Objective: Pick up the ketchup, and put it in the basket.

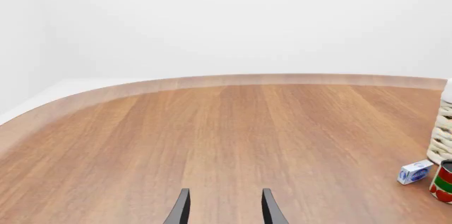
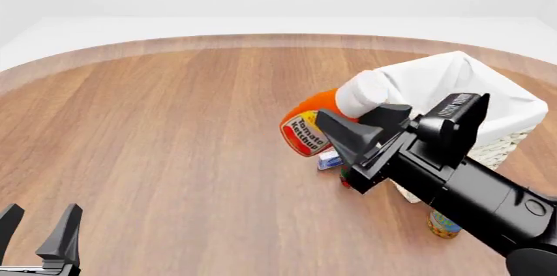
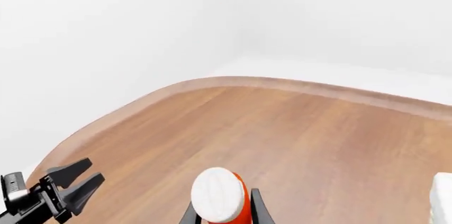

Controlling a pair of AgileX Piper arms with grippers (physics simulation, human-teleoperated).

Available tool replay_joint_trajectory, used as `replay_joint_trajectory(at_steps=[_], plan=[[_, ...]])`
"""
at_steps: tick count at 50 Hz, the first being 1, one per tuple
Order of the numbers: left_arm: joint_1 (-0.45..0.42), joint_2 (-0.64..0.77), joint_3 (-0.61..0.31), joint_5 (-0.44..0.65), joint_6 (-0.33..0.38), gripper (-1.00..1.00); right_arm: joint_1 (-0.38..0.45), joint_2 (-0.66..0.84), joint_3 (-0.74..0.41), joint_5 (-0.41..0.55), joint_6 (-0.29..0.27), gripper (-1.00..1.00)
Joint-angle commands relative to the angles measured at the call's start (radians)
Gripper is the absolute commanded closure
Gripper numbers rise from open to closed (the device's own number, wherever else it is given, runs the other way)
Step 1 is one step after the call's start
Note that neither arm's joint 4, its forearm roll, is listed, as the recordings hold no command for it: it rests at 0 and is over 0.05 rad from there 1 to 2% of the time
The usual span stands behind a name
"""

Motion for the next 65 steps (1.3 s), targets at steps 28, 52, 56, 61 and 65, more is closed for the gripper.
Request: replay_joint_trajectory(at_steps=[28,52,56,61,65], plan=[[0.000,0.000,0.000,0.000,0.000,-1.00,-0.435,-0.293,0.151,-0.192,-0.279,1.00],[0.000,0.000,0.000,0.000,0.000,-1.00,-0.658,-0.143,0.110,-0.213,-0.205,1.00],[0.000,0.000,0.000,0.000,0.000,-1.00,-0.670,-0.118,0.107,-0.237,-0.210,1.00],[0.000,0.000,0.000,0.000,0.000,-1.00,-0.684,-0.040,0.072,-0.220,-0.176,1.00],[0.000,0.000,0.000,0.000,0.000,-1.00,-0.703,0.006,0.055,-0.220,-0.167,1.00]])
